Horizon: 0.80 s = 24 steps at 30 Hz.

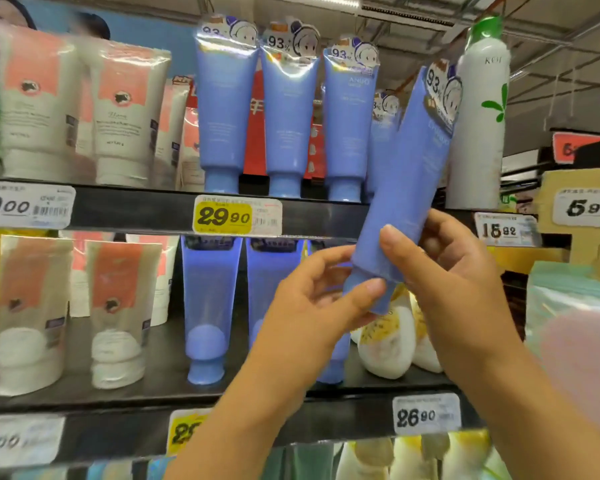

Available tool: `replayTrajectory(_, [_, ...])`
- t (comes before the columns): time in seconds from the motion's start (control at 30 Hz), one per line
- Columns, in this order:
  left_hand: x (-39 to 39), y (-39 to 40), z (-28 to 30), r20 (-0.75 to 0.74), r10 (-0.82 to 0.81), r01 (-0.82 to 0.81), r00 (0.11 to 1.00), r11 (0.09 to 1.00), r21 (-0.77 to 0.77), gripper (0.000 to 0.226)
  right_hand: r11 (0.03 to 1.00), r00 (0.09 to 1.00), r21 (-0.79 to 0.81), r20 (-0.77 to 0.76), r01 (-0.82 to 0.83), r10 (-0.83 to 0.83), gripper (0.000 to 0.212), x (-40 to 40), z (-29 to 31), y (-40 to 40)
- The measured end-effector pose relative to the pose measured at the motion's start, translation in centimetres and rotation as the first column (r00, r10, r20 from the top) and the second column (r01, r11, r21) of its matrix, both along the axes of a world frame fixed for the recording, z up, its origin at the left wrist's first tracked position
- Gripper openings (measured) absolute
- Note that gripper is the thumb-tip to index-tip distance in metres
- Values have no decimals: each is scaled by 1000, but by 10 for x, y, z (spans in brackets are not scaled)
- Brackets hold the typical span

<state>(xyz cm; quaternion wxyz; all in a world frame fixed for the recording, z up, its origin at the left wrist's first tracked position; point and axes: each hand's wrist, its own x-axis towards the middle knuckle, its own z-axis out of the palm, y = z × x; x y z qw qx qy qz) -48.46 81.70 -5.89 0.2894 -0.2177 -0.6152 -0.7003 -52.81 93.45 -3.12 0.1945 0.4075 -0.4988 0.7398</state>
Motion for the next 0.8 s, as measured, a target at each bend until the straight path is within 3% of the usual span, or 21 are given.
replayTrajectory(0.2, [7, 3, -45, 126, -143, 121, 982, 978, 172, 47, 1000, 992, -3, 129, 14, -13, 49, 11, -44, -4])
replayTrajectory(0.37, [9, 4, -76, 177, -297, 227, 938, 915, 334, 35, 999, 976, 0, 211, 52, -51, 58, 24, -70, -8])
replayTrajectory(0.5, [14, 1, -98, 193, -392, 278, 900, 855, 439, 37, 996, 959, 51, 271, 69, -80, 35, 31, -88, -13])
replayTrajectory(0.8, [27, -25, -141, 221, -502, 315, 836, 769, 556, 25, 994, 927, 55, 357, 99, -112, 29, 45, -119, -27])
